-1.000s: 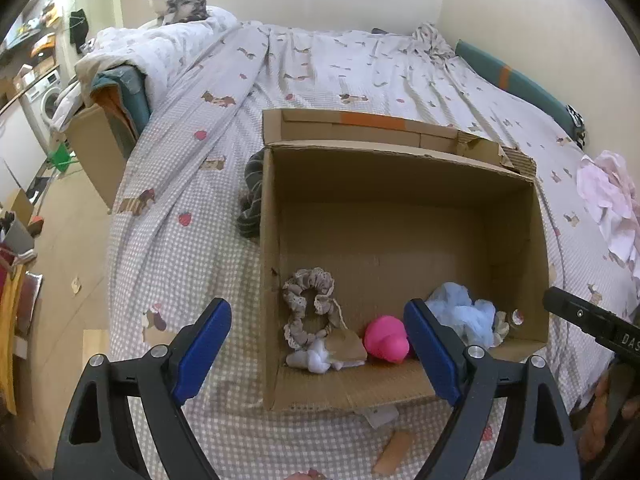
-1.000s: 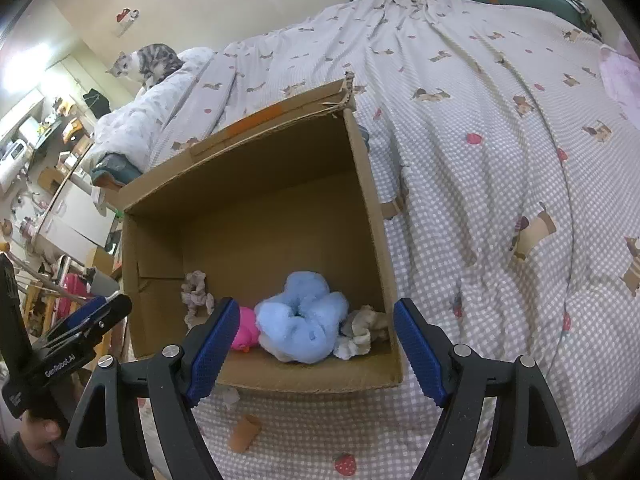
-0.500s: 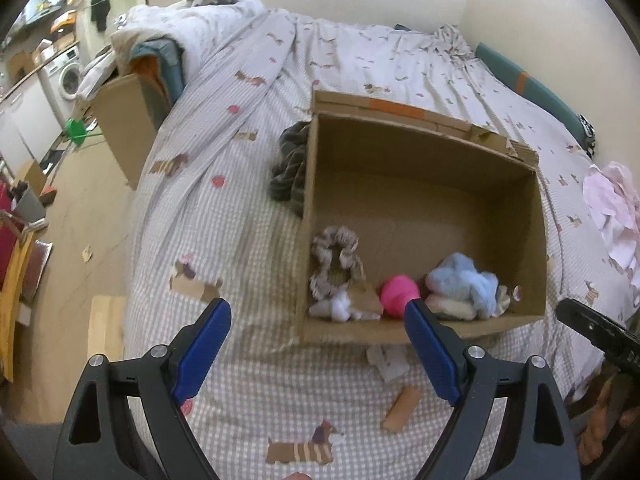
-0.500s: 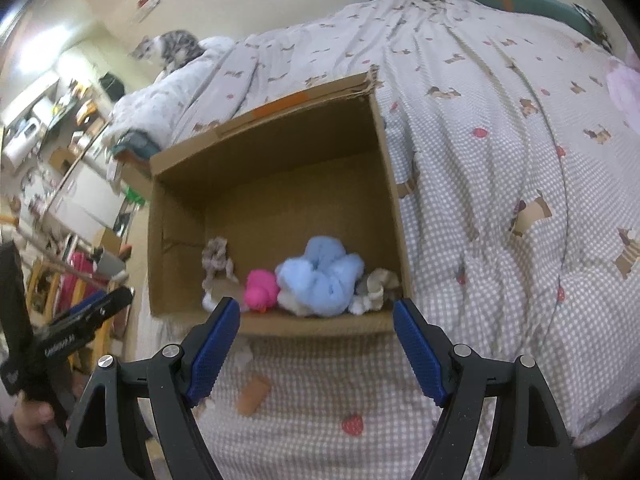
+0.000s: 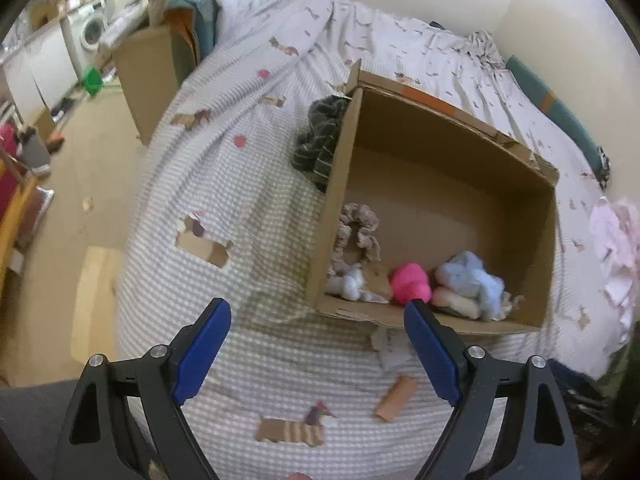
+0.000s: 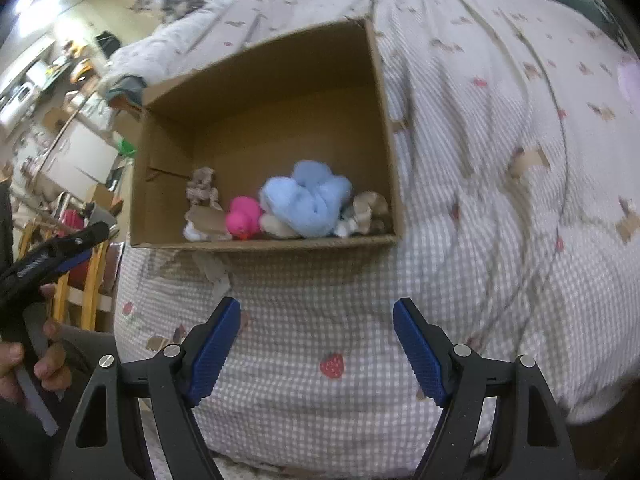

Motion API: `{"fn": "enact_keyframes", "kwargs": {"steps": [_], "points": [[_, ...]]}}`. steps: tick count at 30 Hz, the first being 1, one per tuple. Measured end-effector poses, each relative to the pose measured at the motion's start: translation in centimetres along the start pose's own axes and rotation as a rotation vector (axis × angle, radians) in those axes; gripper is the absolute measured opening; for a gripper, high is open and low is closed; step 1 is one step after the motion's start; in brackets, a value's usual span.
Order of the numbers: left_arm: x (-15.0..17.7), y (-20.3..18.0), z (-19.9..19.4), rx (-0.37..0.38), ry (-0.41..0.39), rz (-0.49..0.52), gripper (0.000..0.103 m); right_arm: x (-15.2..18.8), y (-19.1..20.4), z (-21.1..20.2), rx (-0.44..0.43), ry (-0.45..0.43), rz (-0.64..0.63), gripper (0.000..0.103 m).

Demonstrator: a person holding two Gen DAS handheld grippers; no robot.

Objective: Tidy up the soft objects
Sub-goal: 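Move the right gripper to the small tan foam piece and grasp it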

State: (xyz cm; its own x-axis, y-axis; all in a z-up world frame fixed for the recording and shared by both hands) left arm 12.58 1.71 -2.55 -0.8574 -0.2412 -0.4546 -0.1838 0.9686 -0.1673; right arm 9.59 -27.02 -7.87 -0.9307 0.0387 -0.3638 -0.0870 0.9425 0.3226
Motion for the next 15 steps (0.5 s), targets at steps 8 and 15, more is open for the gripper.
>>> {"fn": "enact_keyframes", "kwargs": {"steps": [8, 15], "points": [[-0.7, -1.5, -0.5, 0.04, -0.008, 0.044, 0.087, 0.1, 2.6, 0.6, 0.015, 0.016, -0.069, 0.084], [0.0, -1.7, 0.1, 0.001, 0.002, 0.079, 0.087, 0.1, 2.3, -0.4, -0.046, -0.031, -0.058, 0.084]]}}
Point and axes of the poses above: each gripper's, at about its wrist camera, not at the fingertips, and z roughly the way its jaws point, y to its left, x to its underside, the point moved 1 cm from there along z, roughly the way its jaws point, and after that the axes turned 1 degree about z, right-handed, at the moved point
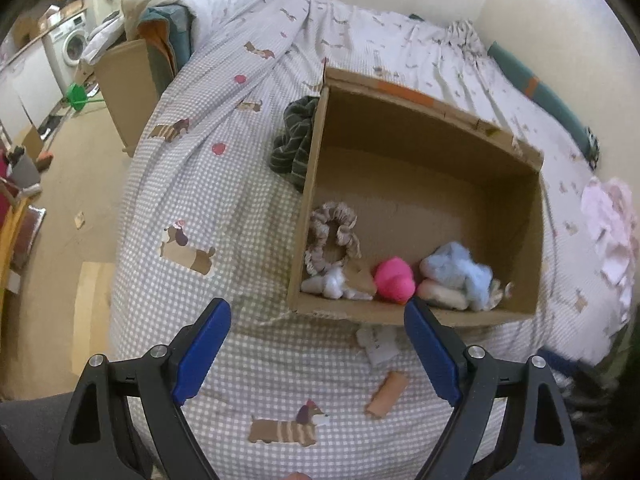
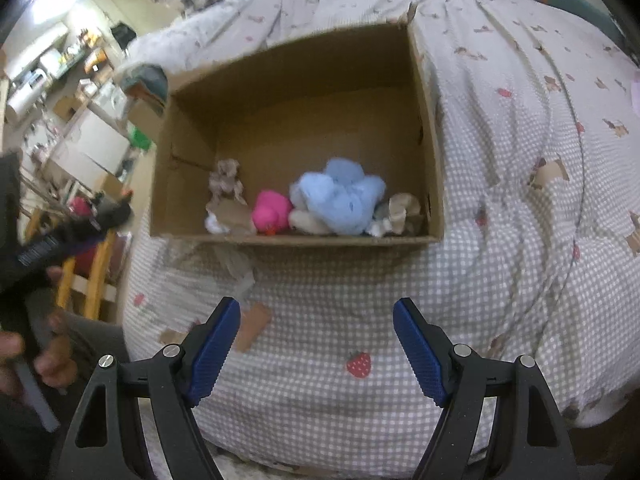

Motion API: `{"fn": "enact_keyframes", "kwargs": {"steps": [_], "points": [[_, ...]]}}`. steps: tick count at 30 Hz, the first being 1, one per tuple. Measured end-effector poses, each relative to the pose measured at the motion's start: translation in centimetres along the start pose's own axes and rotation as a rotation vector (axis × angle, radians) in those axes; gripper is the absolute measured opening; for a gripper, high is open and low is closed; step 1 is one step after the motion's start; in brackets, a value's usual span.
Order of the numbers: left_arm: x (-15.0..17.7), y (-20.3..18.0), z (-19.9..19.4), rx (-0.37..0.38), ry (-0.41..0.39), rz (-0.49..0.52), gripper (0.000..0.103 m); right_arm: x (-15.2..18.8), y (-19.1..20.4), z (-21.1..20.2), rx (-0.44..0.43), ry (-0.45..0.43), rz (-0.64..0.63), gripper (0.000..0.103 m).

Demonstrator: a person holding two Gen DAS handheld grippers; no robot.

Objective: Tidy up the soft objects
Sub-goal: 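Move the right gripper to the small tan foam piece and grasp it, then grasp the plastic-bagged white sock with the left gripper while the right holds the tan piece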

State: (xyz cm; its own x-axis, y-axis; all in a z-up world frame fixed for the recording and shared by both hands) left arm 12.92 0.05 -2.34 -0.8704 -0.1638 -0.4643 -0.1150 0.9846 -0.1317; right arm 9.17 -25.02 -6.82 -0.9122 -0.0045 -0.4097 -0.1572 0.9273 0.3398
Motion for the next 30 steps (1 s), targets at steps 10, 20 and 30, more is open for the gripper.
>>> {"fn": "enact_keyframes", "kwargs": {"steps": [10, 20, 30], "points": [[0.6, 2.8, -0.9, -0.001, -0.012, -0.049, 0.087, 1.5, 1.0, 0.6, -0.056, 0.026, 0.017, 0.084], [1.9, 4.4, -0.5, -0.022, 0.002, -0.045, 0.087, 2.7, 5.5, 8.3, -0.152, 0.239, 0.053, 0.06], [2.5, 3.6, 1.0, -0.011, 0.043, -0.065, 0.087, 3.0, 5.3, 12.3, -0.093, 0.297, 0.145, 0.006]]}}
Point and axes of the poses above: each gripper's, at about its wrist camera, not at the fingertips, and z roughly the way its jaws point, y to its left, x to its underside, the point moved 1 cm from there along z, roughly the way its jaws point, and after that the axes turned 1 degree about z, right-handed, at the moved point
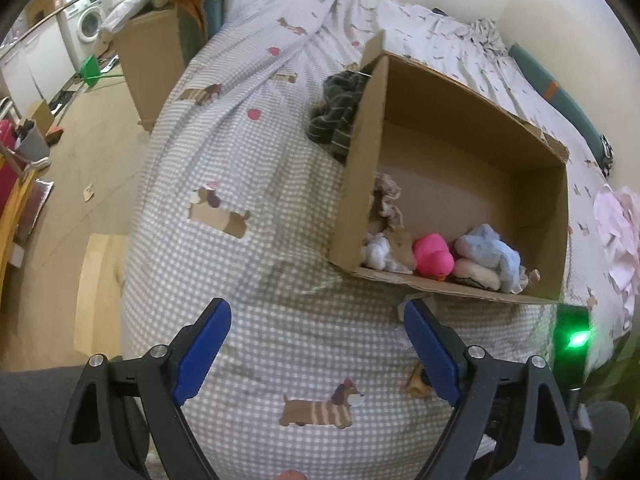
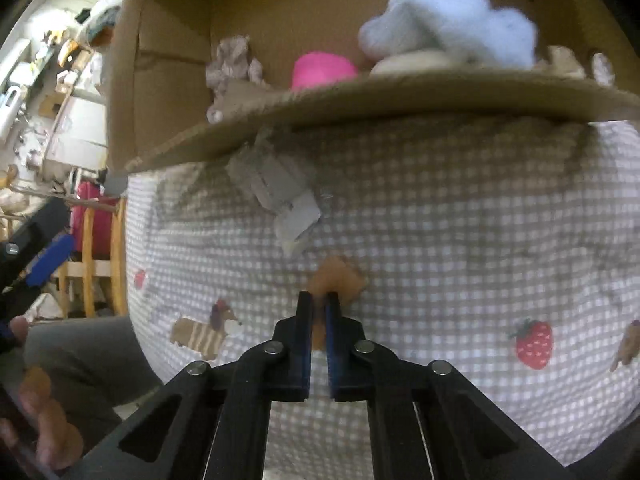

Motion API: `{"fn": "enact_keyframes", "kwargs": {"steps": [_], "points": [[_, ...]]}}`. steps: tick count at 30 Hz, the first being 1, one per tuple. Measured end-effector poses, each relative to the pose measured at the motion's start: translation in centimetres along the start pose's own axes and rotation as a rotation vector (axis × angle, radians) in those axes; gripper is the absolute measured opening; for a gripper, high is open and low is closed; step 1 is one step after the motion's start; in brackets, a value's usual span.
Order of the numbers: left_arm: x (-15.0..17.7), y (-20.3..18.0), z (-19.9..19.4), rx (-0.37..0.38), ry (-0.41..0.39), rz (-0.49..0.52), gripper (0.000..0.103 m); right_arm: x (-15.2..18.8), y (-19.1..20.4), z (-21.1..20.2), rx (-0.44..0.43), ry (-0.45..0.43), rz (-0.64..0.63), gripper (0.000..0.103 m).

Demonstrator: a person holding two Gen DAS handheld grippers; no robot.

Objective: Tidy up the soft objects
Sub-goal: 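Grasp the plastic-bagged white sock with the left gripper while the right holds the tan piece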

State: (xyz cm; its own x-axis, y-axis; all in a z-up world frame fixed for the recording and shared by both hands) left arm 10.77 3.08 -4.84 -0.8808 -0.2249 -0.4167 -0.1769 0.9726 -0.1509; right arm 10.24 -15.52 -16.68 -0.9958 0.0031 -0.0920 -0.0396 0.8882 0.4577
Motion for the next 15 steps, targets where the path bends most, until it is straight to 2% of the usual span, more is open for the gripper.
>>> {"fn": "enact_keyframes", "kwargs": {"steps": [6, 9, 11, 15], "points": [[1.1, -3.5, 2.8, 0.084, 0.069, 0.056, 0.087, 0.2, -1.6, -5.7, -0.005, -0.081, -0.001, 0.006], [1.8, -6.2, 4.7, 0.107, 0.097, 0.125, 0.086, 0.7, -3.7, -8.4, -0.001, -0.114, 0.029, 0.006], [2.3, -7.8, 6.3, 0.15, 0.133, 0.161, 0.086, 1.1, -4.9, -9.5, -0.007, -0.138, 0.051, 0.006], [2.5, -8.8, 8.4, 0.084, 0.122, 0.179, 0.086, 1.1, -6.9, -9.8, -0.043, -0.18, 0.098, 0.006]]}}
Point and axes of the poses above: each gripper's, at about its wrist camera, not at the fingertips, and z roughly the way its jaws point, y to its left, x to its underside, the point moved 1 cm from there along z, roughly the way its jaws point, and after that the axes turned 1 degree about z, right-handed, at the moved point
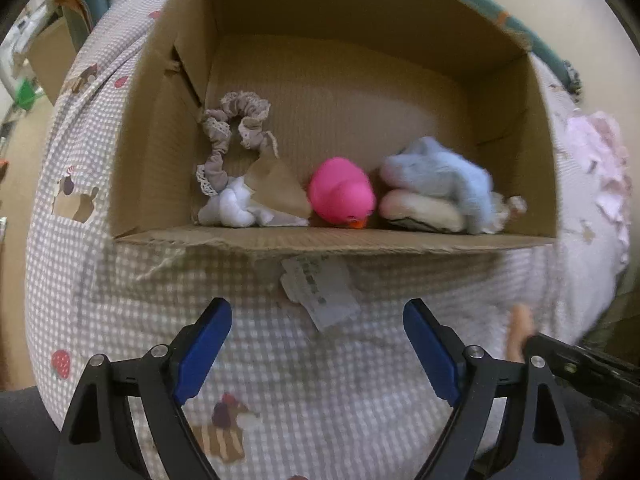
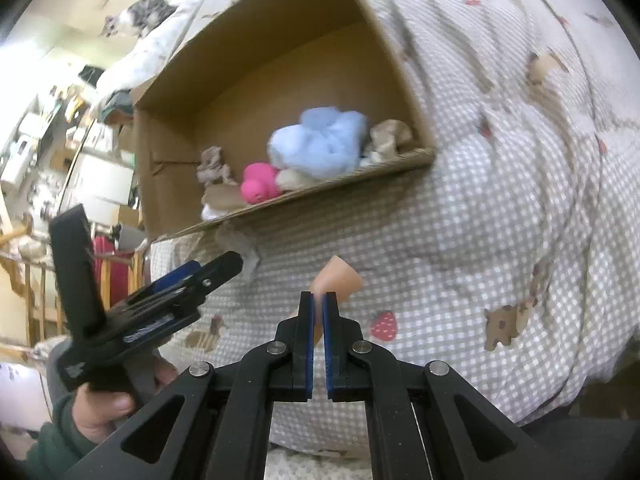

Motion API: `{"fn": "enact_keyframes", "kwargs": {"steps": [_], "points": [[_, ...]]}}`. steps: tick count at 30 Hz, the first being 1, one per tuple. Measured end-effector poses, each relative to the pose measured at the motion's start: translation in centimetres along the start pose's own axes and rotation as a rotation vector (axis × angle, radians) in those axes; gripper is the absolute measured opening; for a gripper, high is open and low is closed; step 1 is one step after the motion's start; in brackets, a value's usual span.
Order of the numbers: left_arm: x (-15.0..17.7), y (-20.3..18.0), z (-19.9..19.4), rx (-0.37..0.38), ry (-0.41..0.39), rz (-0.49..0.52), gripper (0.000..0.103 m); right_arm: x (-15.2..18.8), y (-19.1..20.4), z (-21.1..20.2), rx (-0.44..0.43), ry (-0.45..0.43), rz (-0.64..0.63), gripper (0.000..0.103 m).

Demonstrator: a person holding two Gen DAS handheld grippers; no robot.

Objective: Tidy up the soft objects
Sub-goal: 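Grasp the plastic-bagged white sock with the left gripper while the right holds the tan piece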

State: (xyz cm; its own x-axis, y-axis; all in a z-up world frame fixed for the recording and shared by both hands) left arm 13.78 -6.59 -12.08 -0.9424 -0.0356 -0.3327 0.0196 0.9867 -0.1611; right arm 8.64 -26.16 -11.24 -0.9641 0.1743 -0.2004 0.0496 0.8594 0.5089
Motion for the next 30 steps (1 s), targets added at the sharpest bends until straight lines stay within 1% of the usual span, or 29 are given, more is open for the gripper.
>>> {"fn": "enact_keyframes", "kwargs": {"steps": [3, 5, 6, 7, 9, 12, 14, 17, 19, 20, 24, 26, 28, 30], "points": [[-0.4, 0.0, 1.0, -0.027, -0.019, -0.01, 0.086, 0.1, -0.6, -0.2, 0.024, -0.015, -0.012, 0.006], [-0.5, -0.2, 1.6, -0.033, -0.024, -0.006, 0.085, 0.2, -0.9, -0.5, 0.02, -0.021, -0.011, 0.006], [-0.5, -0.3, 1.8, -0.039, -0.024, 0.001, 0.084, 0.2, -1.0, -0.8, 0.02, -0.026, -0.012, 0.006], [-0.5, -0.4, 2.1, -0.045, -0.023, 0.01, 0.08, 0.2, -1.0, -0.9, 0.02, -0.031, -0.011, 0.006], [-0.5, -0.5, 2.6, -0.038, -0.008, 0.025, 0.076, 0.2, -1.2, -1.2, 0.018, -0.037, -0.008, 0.006], [-0.6, -0.2, 2.8, -0.039, -0.003, 0.019, 0.064, 0.0, -1.0, -0.9, 0.015, -0.045, -0.01, 0.006], [-0.8, 0.3, 2.9, -0.032, 0.004, 0.012, 0.051, -0.2, -0.9, -0.9, 0.014, -0.046, -0.011, 0.006], [-1.0, 1.5, 3.0, -0.034, 0.009, -0.003, 0.037, -0.2, -0.7, -0.7, 0.016, -0.048, -0.014, 0.006], [-1.0, 2.3, 2.8, -0.03, 0.012, -0.022, 0.035, -0.2, -0.6, -0.6, 0.019, -0.047, -0.019, 0.006], [-1.0, 2.4, 2.7, -0.041, 0.013, -0.022, 0.035, -0.2, -0.5, -0.5, 0.022, -0.046, -0.023, 0.006], [-0.8, 3.4, 1.8, -0.113, 0.002, -0.009, 0.032, -0.2, -0.3, -0.4, 0.024, -0.046, -0.024, 0.006], [-0.5, 4.2, 1.3, -0.143, -0.002, -0.013, 0.028, -0.3, 0.1, -0.3, 0.022, -0.051, -0.026, 0.006], [-0.3, 5.0, 0.6, -0.165, -0.003, -0.017, 0.025, -0.4, 0.3, -0.3, 0.02, -0.055, -0.03, 0.006], [0.1, 5.5, -0.2, -0.183, -0.014, -0.017, 0.024, -0.4, 0.5, -0.4, 0.022, -0.059, -0.038, 0.006]]}}
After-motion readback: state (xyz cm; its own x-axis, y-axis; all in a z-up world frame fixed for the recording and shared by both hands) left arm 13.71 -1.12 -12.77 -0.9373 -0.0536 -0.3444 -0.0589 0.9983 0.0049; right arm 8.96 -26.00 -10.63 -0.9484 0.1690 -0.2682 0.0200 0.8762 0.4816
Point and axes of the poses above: each gripper's, at about its wrist camera, not at the fingertips, and z roughly the way its jaws point, y to its left, x to its underside, the point moved 1 cm from there along z, roughly the way its jaws point, and after that the axes turned 1 degree about z, right-handed, at the moved point
